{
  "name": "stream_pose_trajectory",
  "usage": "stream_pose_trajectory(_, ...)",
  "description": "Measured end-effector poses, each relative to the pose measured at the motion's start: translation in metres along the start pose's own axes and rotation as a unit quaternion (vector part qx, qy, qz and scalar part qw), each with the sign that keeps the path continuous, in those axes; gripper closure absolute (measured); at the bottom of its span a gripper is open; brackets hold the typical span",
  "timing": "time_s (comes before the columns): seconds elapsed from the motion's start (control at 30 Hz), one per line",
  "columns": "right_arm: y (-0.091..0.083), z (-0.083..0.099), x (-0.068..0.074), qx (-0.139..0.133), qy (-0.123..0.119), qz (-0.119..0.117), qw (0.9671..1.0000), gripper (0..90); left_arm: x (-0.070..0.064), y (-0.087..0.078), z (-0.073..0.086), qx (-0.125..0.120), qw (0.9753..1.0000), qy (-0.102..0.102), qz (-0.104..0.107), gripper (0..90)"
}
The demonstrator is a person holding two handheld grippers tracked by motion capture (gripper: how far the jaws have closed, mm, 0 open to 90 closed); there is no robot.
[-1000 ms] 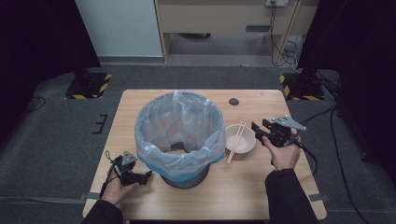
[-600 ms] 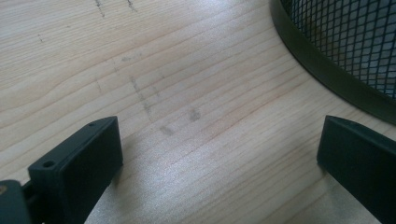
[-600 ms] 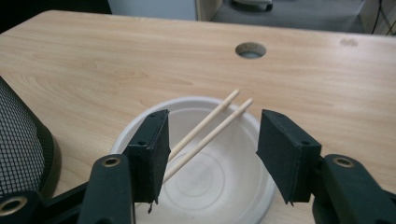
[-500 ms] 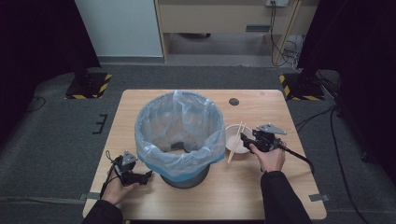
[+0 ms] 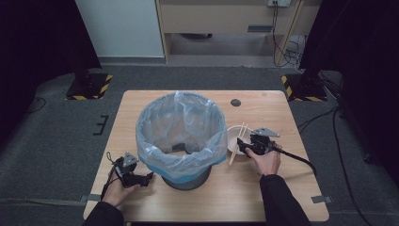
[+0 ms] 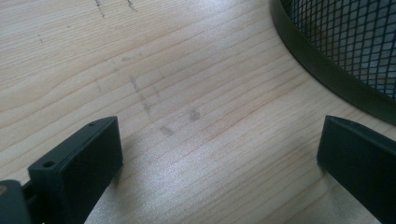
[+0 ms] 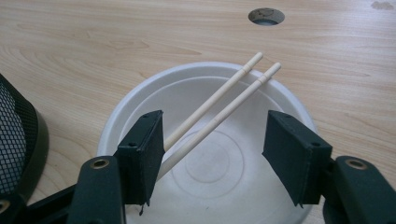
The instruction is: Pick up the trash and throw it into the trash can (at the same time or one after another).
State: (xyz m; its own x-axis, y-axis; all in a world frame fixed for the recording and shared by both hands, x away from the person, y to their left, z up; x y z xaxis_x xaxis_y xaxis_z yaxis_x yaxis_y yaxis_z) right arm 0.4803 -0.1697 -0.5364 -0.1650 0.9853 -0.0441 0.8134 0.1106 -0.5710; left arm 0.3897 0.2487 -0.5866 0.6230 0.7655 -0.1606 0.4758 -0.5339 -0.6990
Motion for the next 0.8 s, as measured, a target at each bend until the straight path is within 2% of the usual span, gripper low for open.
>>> stream_pose_trajectory(0.4,0.004,0.004,-0.008,0.012,-0.001,0.006,0.9999,38.3,0.0,0.0,0.0,0.0,1.0,0.0,0.0,0.0)
stream_pose_trajectory(0.8,0.003,0.004,-0.011,0.022,0.006,0.002,0.9997,52.9,0.0,0.0,0.0,0.0,1.0,0.0,0.0,0.0)
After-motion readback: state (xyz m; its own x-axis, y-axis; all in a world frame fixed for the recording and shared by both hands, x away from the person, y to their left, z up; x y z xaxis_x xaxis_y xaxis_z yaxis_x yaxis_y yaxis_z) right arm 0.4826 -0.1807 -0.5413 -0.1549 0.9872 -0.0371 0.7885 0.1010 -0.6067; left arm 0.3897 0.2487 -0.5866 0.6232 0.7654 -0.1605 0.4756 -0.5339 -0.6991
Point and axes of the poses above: each handheld gripper's, and its own axes: y roughly forward along the jaws, z roughly out of its underside, x roughly to its left, the point moved 7 cm from there along y, roughly forward along the jaws, and after that the axes turned 13 degrees about z, right-handed, at the moved point
